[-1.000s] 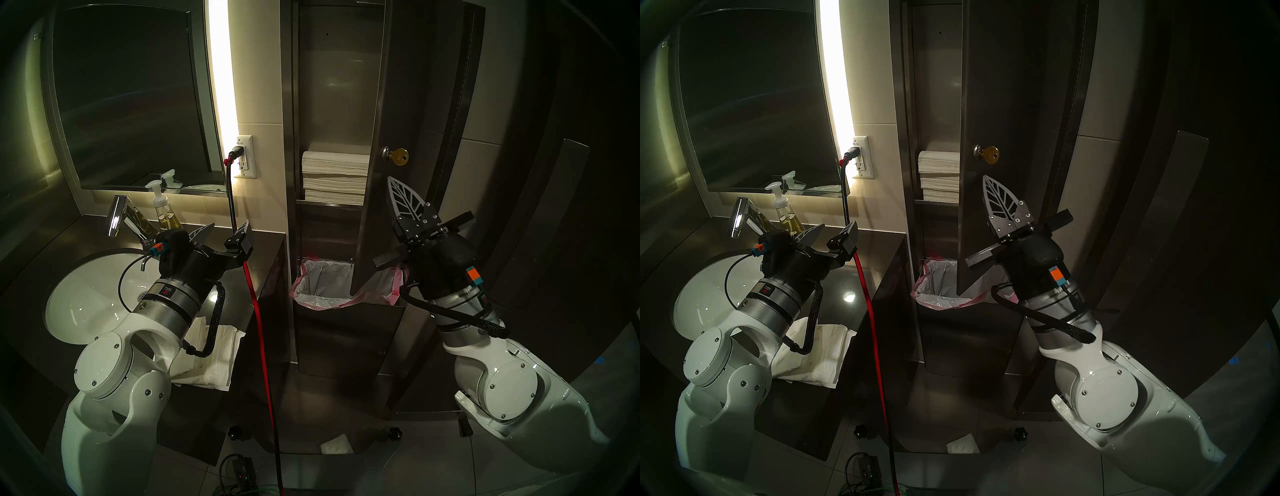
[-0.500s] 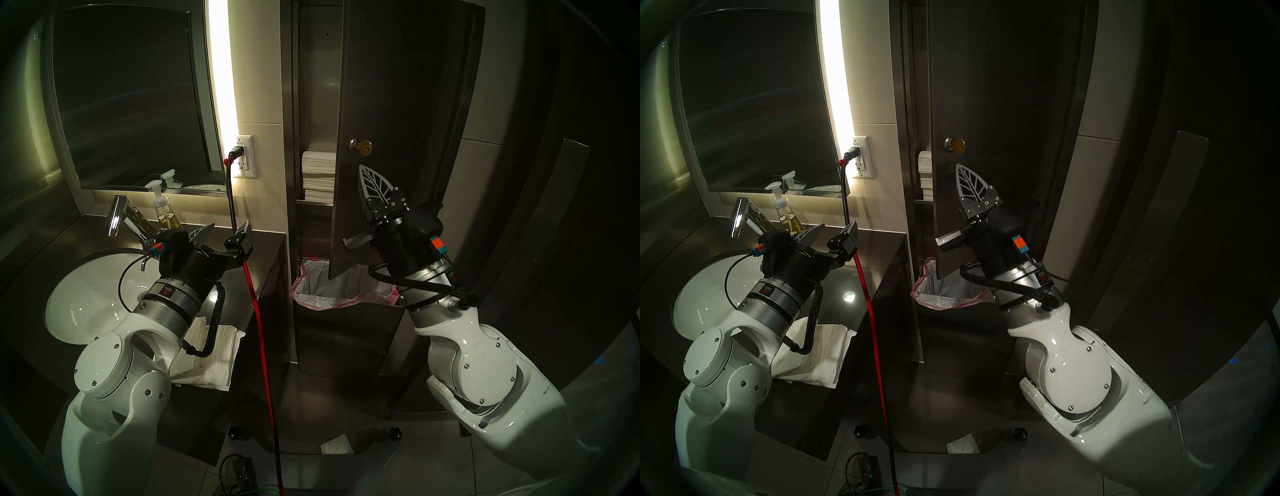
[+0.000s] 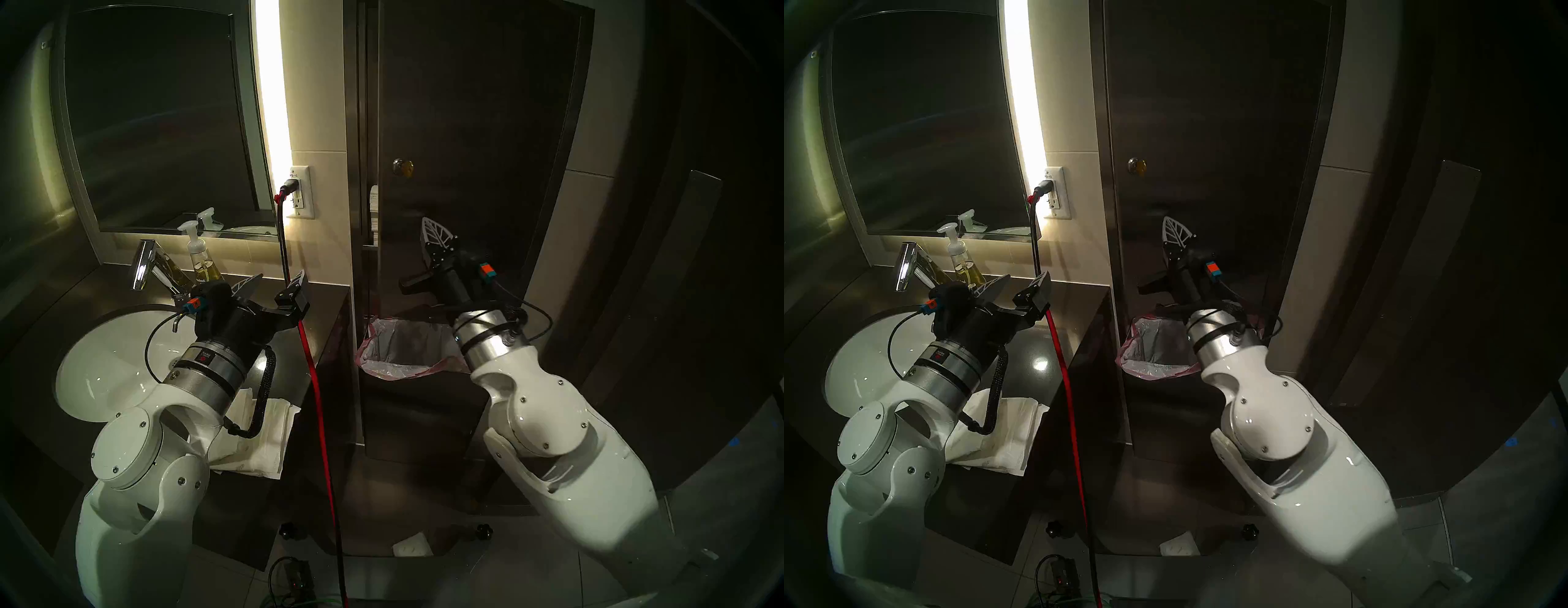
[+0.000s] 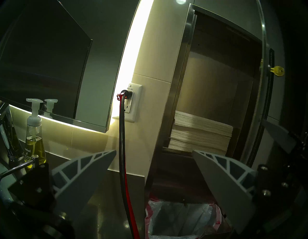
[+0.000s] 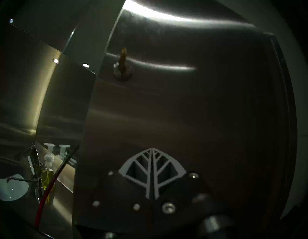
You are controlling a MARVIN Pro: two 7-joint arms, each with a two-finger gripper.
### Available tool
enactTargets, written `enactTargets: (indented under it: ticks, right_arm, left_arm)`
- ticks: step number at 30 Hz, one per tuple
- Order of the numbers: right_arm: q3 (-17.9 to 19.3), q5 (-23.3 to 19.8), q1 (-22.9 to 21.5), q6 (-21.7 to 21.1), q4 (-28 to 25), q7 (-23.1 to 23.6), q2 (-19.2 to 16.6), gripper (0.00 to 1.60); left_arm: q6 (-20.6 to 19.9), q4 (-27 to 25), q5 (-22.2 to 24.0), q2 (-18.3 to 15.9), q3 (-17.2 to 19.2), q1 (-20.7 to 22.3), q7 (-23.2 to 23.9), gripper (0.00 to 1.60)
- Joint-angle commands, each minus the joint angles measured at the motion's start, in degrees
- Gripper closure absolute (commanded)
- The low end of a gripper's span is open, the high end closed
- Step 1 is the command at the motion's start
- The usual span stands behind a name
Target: Twist key and close towel dispenser
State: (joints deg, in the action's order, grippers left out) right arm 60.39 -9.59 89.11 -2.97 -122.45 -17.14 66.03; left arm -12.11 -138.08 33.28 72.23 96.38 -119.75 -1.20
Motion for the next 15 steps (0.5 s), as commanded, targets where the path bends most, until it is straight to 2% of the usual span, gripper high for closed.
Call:
enactTargets:
  ticks: [1,9,15]
  right_arm:
    - [-0.8,-0.1,-6.5,-3.0,4.0,-0.1,6.5,1.6]
    - [-0.3,1.2,-11.3,-4.8,9.7,0.1,12.1,1.6]
    - [0.3,2.4,-14.9,-5.2,13.8,0.1,14.4,1.6]
  left_arm:
    - [-0.1,-0.5,0.1,-0.1,0.0,0.2,0.1,0.0]
    - [-0.1,-0.5,0.0,0.0,0.0,0.2,0.2,0.0]
    - [-0.2,-0.5,0.0,0.1,0.0,0.2,0.2,0.0]
